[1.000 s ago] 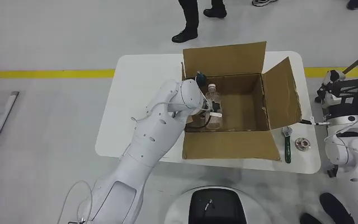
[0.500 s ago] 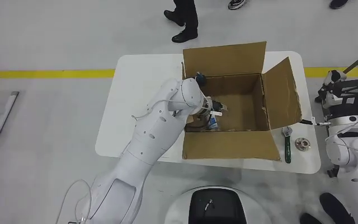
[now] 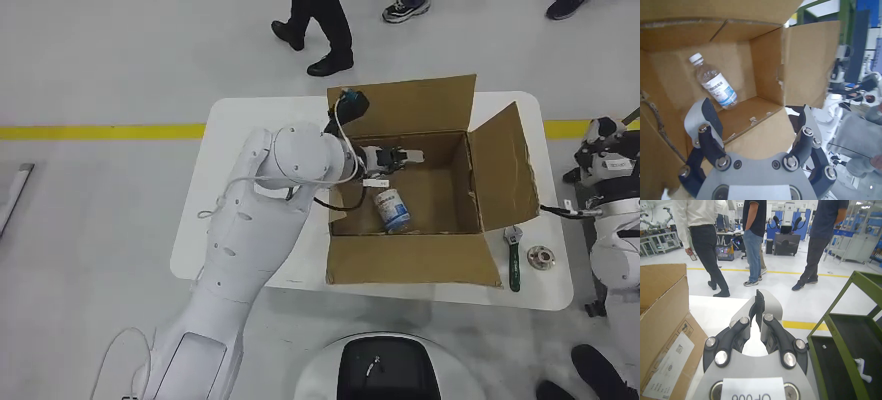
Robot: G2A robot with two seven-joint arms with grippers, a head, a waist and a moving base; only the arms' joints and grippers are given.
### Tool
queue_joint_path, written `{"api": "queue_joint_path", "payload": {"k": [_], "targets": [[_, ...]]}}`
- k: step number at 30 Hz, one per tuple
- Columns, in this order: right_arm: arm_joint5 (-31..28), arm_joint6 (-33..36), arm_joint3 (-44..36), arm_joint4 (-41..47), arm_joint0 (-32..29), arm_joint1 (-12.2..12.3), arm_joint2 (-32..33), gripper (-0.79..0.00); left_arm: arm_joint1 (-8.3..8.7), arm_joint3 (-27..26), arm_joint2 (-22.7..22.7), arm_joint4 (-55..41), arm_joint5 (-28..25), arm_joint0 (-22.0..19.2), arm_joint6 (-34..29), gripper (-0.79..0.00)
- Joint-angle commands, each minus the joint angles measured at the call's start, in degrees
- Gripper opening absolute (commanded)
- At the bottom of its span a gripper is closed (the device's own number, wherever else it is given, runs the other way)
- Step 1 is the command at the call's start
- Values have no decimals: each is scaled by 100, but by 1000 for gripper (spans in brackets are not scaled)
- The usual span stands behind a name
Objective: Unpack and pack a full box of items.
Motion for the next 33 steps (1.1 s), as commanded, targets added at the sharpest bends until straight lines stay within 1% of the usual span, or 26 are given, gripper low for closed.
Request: {"api": "queue_joint_path", "payload": {"k": [1, 5, 6, 8, 11, 14, 16, 18, 24, 25, 27, 30, 33], "targets": [[-296, 542, -101, 47, 22, 38, 71, -785, 59, -244, -200, 60, 6, 80, -21, 0], [-1272, 1912, -266, 163, 41, 151, 216, -785, 176, -721, -574, 232, -21, 221, -32, 0], [-1392, 2095, -296, 265, 37, 169, 276, -785, 203, -805, -619, 345, -21, 241, -60, 0], [-1743, 2438, -396, 137, -30, 221, 367, -785, 249, -996, -712, 491, -78, 249, -116, 0], [-1916, 2653, -399, 113, -175, 256, 461, -785, 308, -1185, -788, 767, -78, 267, -168, 0], [-1916, 2653, -399, 113, -175, 256, 461, -785, 338, -1270, -904, 680, 49, 317, -254, 0], [-1916, 2653, -399, 113, -175, 256, 461, -785, 373, -1307, -925, 898, 78, 296, -294, 0], [-1916, 2653, -399, 113, -175, 256, 461, -785, 385, -1332, -1029, 784, 176, 345, -247, 0], [-1901, 2660, -472, 62, -222, 259, 428, -785, 385, -1332, -1029, 784, 176, 345, -247, 0], [-1895, 2811, -536, -71, -253, 273, 419, -785, 385, -1332, -1029, 784, 176, 345, -247, 0], [-1728, 3288, -647, 83, -231, 289, 461, -785, 385, -1332, -1029, 784, 176, 345, -247, 0], [-1551, 4609, -991, 171, -117, 353, 559, -785, 385, -1332, -1029, 784, 176, 345, -247, 0], [-1645, 6163, -1266, 324, 15, 430, 513, -785, 385, -1332, -1029, 784, 176, 345, -247, 0]]}}
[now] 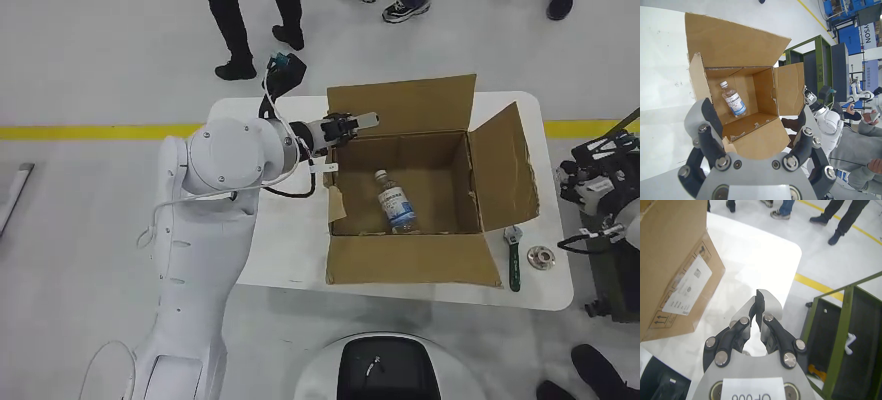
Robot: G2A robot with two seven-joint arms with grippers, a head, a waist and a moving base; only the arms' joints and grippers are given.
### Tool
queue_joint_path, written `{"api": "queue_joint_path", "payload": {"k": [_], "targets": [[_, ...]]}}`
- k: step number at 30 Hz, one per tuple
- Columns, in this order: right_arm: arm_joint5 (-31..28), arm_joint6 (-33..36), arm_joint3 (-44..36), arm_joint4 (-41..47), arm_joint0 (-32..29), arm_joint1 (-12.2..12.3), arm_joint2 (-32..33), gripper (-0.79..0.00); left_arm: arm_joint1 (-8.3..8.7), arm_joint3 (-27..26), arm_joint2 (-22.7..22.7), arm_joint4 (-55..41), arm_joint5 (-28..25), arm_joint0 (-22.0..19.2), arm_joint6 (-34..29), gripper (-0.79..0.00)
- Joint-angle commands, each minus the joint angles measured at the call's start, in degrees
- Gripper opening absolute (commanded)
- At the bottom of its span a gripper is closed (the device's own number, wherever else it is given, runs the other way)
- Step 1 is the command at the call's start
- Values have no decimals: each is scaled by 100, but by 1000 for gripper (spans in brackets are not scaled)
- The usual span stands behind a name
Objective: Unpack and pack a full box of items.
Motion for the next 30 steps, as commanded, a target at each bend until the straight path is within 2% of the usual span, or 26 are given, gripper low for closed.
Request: {"api": "queue_joint_path", "payload": {"k": [1, 3, 6, 19, 22, 24, 27, 30], "targets": [[-134, 1106, -139, 253, 91, 43, -50, -785, 0, 0, 0, 0, 0, 0, 0, 0], [-234, 1825, -196, 720, 142, 83, -66, -785, 0, 0, 0, 0, 0, 0, 0, 0], [-208, 2367, -227, 910, 79, 136, -14, -785, 0, 0, 0, 0, 0, 0, 0, 0], [-106, 2292, -200, 970, -64, 145, -16, -785, 0, 0, 0, 0, 0, 0, 0, 0], [289, 2698, -198, 853, -111, 165, -217, -785, 0, 0, 0, 0, 0, 0, 0, 0], [684, 3226, -283, 735, -74, 185, -353, -785, 0, 0, 0, 0, 0, 0, 0, 0], [1496, 3226, -51, 796, -206, 234, -546, -785, 0, 0, 0, 0, 0, 0, 0, 0], [1873, 3226, -129, 836, -274, 360, -717, -785, 0, 0, 0, 0, 0, 0, 0, 0]]}}
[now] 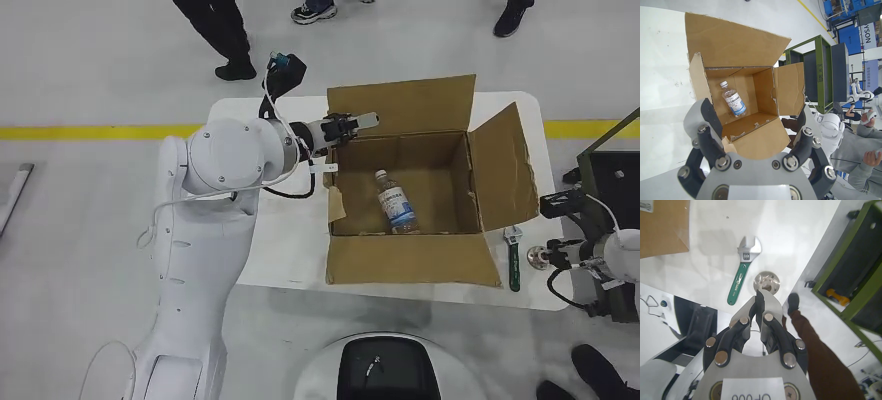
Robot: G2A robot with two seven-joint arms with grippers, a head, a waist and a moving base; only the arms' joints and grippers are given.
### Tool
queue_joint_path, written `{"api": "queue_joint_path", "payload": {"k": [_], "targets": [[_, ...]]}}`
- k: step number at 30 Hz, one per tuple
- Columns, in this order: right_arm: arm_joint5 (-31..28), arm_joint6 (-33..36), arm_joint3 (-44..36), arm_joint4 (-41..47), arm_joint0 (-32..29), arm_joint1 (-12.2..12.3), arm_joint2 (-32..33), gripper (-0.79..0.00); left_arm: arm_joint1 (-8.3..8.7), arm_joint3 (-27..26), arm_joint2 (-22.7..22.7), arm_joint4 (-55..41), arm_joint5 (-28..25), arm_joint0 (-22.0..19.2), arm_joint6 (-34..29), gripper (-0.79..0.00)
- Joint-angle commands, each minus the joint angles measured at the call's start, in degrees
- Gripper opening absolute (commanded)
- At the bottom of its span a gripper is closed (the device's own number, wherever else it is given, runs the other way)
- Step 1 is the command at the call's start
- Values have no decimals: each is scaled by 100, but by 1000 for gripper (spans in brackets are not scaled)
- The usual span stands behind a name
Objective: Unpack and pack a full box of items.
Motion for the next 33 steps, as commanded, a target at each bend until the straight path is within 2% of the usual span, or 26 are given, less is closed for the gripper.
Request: {"api": "queue_joint_path", "payload": {"k": [1, 3, 7, 9, 10, 22, 30, 31, 33], "targets": [[213, -2, -41, 94, -34, 79, -94, -785, 0, 0, 0, 0, 0, 0, 0, 0], [490, -2, -36, 104, -41, 165, -185, -785, 0, 0, 0, 0, 0, 0, 0, 0], [619, -2, -137, 215, -20, 291, -325, -785, 0, 0, 0, 0, 0, 0, 0, 0], [619, -2, -137, 215, -20, 291, -325, -394, 0, 0, 0, 0, 0, 0, 0, 0], [619, -2, -137, 215, -20, 291, -325, 0, 0, 0, 0, 0, 0, 0, 0, 0], [584, -183, -119, 283, -106, 291, -375, 0, 0, 0, 0, 0, 0, 0, 0, 0], [993, -2, 21, 109, 250, 310, -873, 0, 0, 0, 0, 0, 0, 0, 0, 0], [1057, -2, 56, 77, 307, 314, -972, -92, 0, 0, 0, 0, 0, 0, 0, 0], [1205, -2, 162, 13, 423, 320, -1116, -108, 0, 0, 0, 0, 0, 0, 0, 0]]}}
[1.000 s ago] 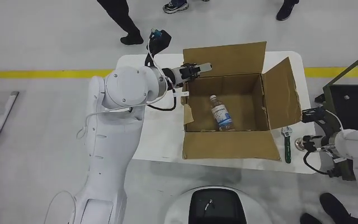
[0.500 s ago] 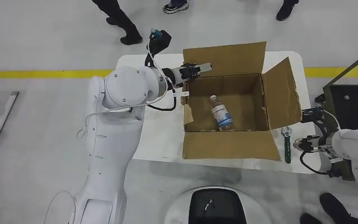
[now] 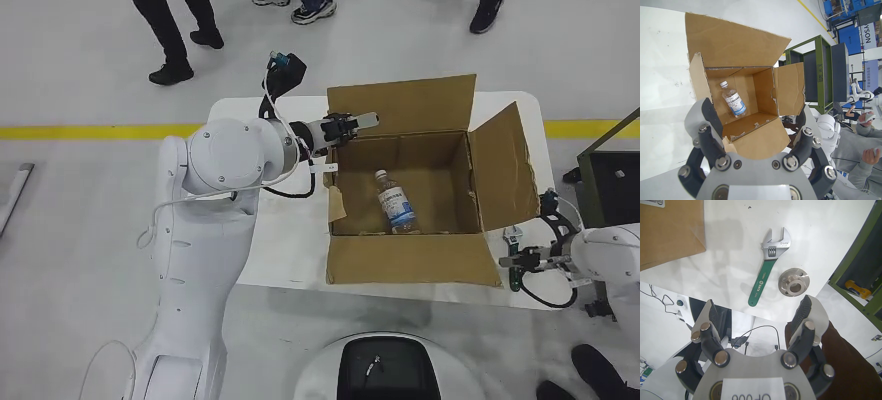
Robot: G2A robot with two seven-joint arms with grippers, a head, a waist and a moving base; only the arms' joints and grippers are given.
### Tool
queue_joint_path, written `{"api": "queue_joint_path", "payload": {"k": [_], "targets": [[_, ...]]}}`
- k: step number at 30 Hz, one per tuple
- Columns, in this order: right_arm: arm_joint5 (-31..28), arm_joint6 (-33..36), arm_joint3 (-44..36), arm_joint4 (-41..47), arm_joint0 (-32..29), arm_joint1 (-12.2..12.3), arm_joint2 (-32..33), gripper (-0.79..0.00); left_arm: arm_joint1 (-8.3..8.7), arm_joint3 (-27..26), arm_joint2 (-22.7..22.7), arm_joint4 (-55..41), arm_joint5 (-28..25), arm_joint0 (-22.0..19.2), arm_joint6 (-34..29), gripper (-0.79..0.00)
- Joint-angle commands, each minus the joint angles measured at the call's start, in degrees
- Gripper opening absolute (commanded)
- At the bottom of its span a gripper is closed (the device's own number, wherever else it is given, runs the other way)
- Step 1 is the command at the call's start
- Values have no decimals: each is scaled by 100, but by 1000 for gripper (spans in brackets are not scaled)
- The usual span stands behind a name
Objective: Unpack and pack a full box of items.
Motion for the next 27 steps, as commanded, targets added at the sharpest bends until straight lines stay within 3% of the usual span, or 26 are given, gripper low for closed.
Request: {"api": "queue_joint_path", "payload": {"k": [1, 2, 8, 12, 16, 17, 18, 23, 27], "targets": [[82, -1, 94, -54, 91, 8, -139, -256, 0, 0, 0, 0, 0, 0, 0, 0], [124, -1, 143, -48, 140, 12, -194, -308, 0, 0, 0, 0, 0, 0, 0, 0], [243, -1, 377, 13, 281, 63, -373, -185, 0, 0, 0, 0, 0, 0, 0, 0], [278, -1, 424, 50, 291, 107, -400, -185, 0, 0, 0, 0, 0, 0, 0, 0], [278, -1, 492, 60, 300, 143, -458, -249, 0, 0, 0, 0, 0, 0, 0, 0], [277, -1, 512, 62, 304, 152, -475, -400, 0, 0, 0, 0, 0, 0, 0, 0], [270, -1, 547, 46, 308, 161, -499, -434, 0, 0, 0, 0, 0, 0, 0, 0], [276, -1, 630, 23, 389, 203, -594, -486, 0, 0, 0, 0, 0, 0, 0, 0], [294, -1, 658, 44, 423, 234, -655, -443, 0, 0, 0, 0, 0, 0, 0, 0]]}}
